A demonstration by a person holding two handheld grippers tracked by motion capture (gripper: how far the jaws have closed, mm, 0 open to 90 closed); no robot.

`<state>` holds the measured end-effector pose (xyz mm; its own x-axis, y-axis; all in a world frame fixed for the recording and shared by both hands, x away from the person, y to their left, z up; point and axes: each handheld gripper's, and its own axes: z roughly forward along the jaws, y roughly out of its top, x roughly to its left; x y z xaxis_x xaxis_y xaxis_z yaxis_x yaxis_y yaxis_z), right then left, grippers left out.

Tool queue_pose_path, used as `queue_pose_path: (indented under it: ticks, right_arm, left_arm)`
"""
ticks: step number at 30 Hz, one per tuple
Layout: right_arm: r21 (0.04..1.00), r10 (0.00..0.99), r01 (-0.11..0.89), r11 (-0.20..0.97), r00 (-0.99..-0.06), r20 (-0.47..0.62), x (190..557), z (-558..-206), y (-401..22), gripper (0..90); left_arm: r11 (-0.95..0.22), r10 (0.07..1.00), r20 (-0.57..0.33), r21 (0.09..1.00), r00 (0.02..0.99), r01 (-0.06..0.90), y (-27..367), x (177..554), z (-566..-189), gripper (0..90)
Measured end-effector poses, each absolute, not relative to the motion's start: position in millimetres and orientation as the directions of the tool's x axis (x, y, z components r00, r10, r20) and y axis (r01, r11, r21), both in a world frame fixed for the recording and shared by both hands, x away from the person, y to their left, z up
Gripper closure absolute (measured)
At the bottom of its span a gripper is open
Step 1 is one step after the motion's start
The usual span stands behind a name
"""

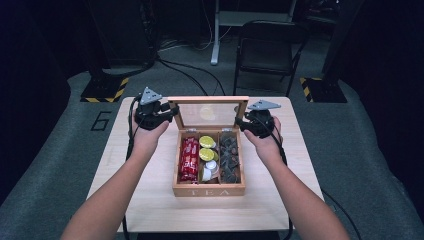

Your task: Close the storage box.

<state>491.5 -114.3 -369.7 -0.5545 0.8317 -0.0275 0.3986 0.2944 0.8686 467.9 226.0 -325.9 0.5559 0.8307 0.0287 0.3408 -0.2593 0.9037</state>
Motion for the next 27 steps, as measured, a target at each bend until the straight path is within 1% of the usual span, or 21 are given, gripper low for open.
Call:
queue_pose_path:
  ticks: [1, 6, 8, 10, 14, 17, 19, 21, 24, 27]
  right_arm:
    - [0.865, 0.832, 0.411, 0.288, -0.555, -0.012, 490, -370, -114, 51.6]
    - [0.875, 0.816, 0.393, 0.281, -0.577, -0.003, 474, -369, -119, 50.8]
    - [0.893, 0.812, 0.388, 0.229, -0.582, 0.045, 461, -368, -122, 49.5]
    - [0.895, 0.814, 0.391, 0.214, -0.578, 0.058, 457, -367, -123, 49.5]
    - [0.901, 0.803, 0.378, 0.214, -0.593, 0.058, 439, -364, -125, 48.1]
    - [0.903, 0.796, 0.368, 0.223, -0.604, 0.049, 433, -364, -127, 48.1]
    - [0.906, 0.785, 0.368, 0.211, -0.616, 0.068, 422, -365, -129, 46.8]
    - [0.902, 0.774, 0.384, 0.198, -0.625, 0.097, 416, -368, -131, 46.1]
    - [0.9, 0.768, 0.386, 0.202, -0.633, 0.099, 409, -371, -133, 46.2]
    - [0.905, 0.767, 0.355, 0.234, -0.639, 0.053, 393, -373, -133, 46.3]
  left_arm:
    - [-0.26, 0.829, 0.031, 0.906, 0.559, 0.335, 227, 466, -327, 63.6]
    - [-0.25, 0.82, 0.019, 0.911, 0.572, 0.328, 229, 453, -334, 62.6]
    - [-0.256, 0.813, 0.021, 0.91, 0.581, 0.325, 230, 448, -336, 62.3]
    - [-0.267, 0.805, 0.024, 0.907, 0.593, 0.326, 231, 444, -338, 62.2]
    - [-0.304, 0.791, 0.053, 0.899, 0.61, 0.316, 231, 430, -344, 61.5]
    - [-0.3, 0.788, 0.048, 0.901, 0.613, 0.315, 232, 425, -349, 61.0]
    - [-0.287, 0.78, 0.027, 0.903, 0.625, 0.319, 234, 416, -357, 59.5]
    - [-0.294, 0.777, 0.034, 0.903, 0.628, 0.314, 234, 412, -360, 59.1]
    - [-0.324, 0.766, 0.052, 0.892, 0.64, 0.315, 234, 401, -369, 58.7]
    - [-0.316, 0.764, 0.041, 0.893, 0.644, 0.319, 235, 394, -378, 57.8]
